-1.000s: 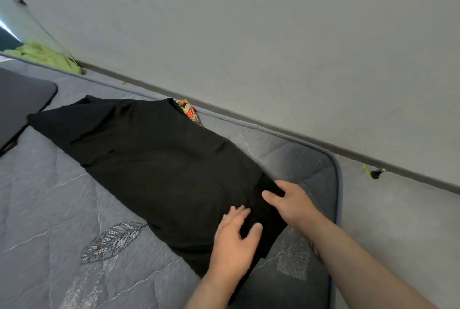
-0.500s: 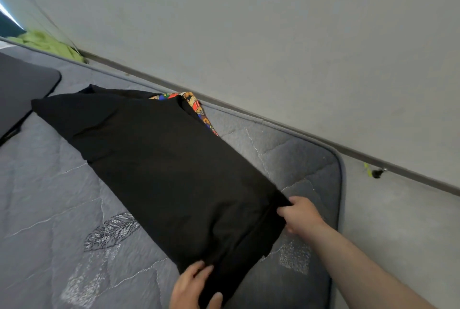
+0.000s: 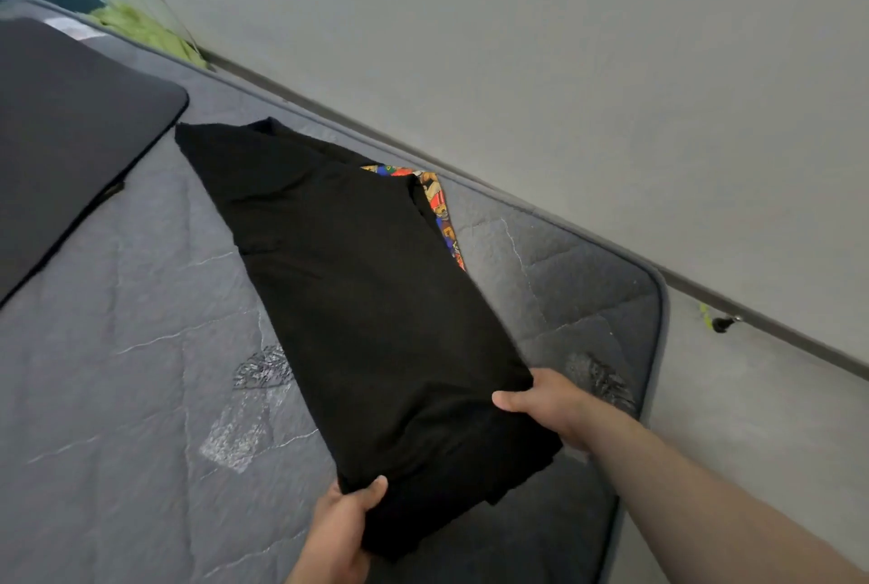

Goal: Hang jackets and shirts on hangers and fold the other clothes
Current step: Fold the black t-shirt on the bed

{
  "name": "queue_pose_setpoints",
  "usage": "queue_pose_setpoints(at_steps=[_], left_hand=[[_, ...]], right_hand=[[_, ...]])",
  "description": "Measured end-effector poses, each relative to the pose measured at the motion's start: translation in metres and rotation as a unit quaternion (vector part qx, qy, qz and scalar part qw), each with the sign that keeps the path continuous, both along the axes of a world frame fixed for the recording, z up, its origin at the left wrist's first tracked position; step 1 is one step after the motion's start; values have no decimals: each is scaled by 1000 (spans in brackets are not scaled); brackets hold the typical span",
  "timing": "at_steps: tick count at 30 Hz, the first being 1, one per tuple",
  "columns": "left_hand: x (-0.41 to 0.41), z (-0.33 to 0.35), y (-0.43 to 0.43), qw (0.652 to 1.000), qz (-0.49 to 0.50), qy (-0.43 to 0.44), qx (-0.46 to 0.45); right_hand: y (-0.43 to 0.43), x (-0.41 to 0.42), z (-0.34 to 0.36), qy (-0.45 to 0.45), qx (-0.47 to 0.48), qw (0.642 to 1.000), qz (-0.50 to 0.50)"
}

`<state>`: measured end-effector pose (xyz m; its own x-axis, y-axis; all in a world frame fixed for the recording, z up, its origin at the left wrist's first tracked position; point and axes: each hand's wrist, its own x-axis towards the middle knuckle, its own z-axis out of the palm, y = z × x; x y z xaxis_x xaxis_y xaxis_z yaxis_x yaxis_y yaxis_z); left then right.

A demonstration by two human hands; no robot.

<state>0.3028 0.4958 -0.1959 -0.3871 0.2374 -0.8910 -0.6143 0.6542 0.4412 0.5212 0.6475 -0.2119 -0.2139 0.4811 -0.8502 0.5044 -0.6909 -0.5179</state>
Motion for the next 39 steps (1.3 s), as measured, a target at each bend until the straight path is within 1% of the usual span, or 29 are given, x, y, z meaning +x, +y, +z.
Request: queue_pose_setpoints(at_steps=[2,3,6,7,9,11,12,14,15,17,19,22,23,25,26,27,28,29,30,31,33,34,35,36,37,38,39], left_hand=[[-18,7,-34,1000,0,-13,-5],[-28,12,-52,1000,-2,-10,-10],[-56,31,-95,1000,-1,27,-6],[-66,39,-103,999,-15,46,4],[-85,63,-118,994,-59,71,55],[-104,89,-122,985,-109,66,115],[-114,97,-123,981,-133,50,132],[-127,119,-129,975,-175,33,132],[-131,127,-131,975,-181,23,129],[-132,137,-145,979,-168,-17,112],[-128,149,-169,984,-152,-56,78],[-122,157,-221,971,-210,-114,16],[-120,160,-233,970,-210,-122,3],[-123,163,-243,976,-165,-138,-12],[-126,165,-245,979,-128,-157,-14],[-132,166,-244,979,-84,-188,2],[-141,166,-240,975,-43,-215,26],[-149,165,-235,972,-13,-229,56],[-156,164,-229,970,-9,-228,82],[-160,164,-223,970,-36,-216,104],[-159,165,-207,971,-125,-151,135],[-156,167,-198,974,-156,-95,131],[-154,167,-189,976,-177,-31,125],[-153,165,-180,974,-193,36,114],[-154,161,-173,969,-202,91,108],[-155,157,-166,962,-215,132,108],[-155,152,-161,954,-231,158,109]], right_hand=[[-47,-8,1,-13,-10,1000,-17],[-71,-14,4,-5,-33,999,-40],[-130,-34,24,30,-105,988,-111],[-144,-43,33,44,-109,983,-139],[-168,-57,51,81,-100,970,-205],[-175,-66,72,120,-52,965,-229],[-177,-67,86,136,-19,967,-216],[-182,-68,116,152,54,977,-141],[-183,-68,129,161,76,977,-113],[-191,-66,147,163,104,978,-77],[-213,-58,158,127,111,984,-50],[-262,-38,164,69,45,996,-23],[-275,-35,168,57,41,998,-10],[-282,-37,176,33,22,999,4],[-282,-38,178,26,5,999,-23],[-280,-42,183,44,-34,995,-79],[-276,-45,189,98,-97,980,-145],[-268,-47,194,161,-148,957,-192],[-261,-47,198,206,-178,938,-213],[-254,-48,201,238,-184,931,-209],[-241,-54,203,266,-129,939,-173],[-234,-60,203,245,-76,957,-139],[-227,-68,202,189,-7,978,-91],[-220,-74,199,104,76,991,-41],[-211,-78,196,16,156,988,15],[-204,-80,191,-49,212,974,56],[-197,-82,187,-94,254,958,91]])
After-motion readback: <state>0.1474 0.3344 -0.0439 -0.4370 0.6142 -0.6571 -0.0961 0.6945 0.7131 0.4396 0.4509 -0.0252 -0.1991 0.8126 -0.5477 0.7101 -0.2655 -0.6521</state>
